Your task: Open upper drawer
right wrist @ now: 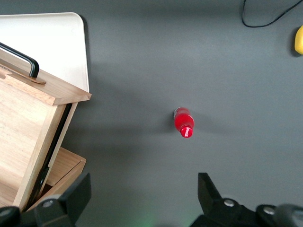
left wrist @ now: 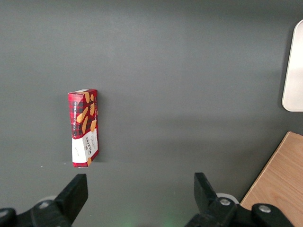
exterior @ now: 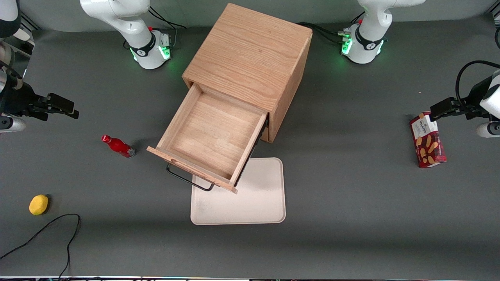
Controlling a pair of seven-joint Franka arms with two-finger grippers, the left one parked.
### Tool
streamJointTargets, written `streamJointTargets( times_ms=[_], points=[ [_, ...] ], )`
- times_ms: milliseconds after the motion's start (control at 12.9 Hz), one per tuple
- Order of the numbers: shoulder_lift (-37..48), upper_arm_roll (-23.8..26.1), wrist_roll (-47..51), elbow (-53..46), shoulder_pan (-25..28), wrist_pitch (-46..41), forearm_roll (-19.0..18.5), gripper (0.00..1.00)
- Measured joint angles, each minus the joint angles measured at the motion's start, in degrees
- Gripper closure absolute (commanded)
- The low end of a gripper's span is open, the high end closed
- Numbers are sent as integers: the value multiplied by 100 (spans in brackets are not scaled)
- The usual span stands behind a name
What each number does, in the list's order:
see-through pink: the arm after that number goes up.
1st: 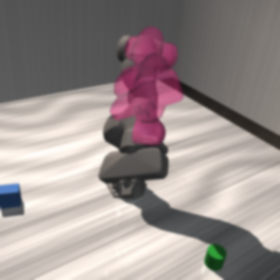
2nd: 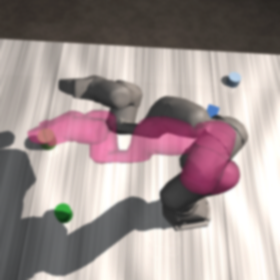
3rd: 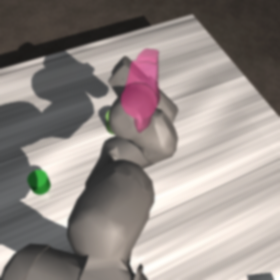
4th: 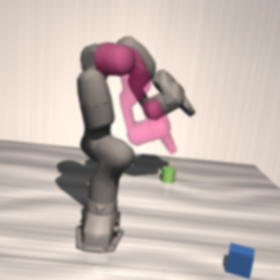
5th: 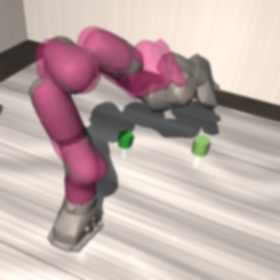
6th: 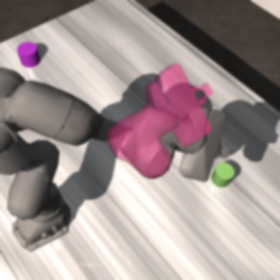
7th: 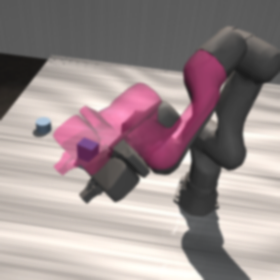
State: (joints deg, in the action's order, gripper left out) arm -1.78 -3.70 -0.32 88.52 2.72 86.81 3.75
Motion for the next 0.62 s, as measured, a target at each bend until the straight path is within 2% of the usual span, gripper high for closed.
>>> streamJointTargets(
  times_ms=[620],
  points=[
    [18,3,-17,-301,-299,-360,-6,0]
  ],
)
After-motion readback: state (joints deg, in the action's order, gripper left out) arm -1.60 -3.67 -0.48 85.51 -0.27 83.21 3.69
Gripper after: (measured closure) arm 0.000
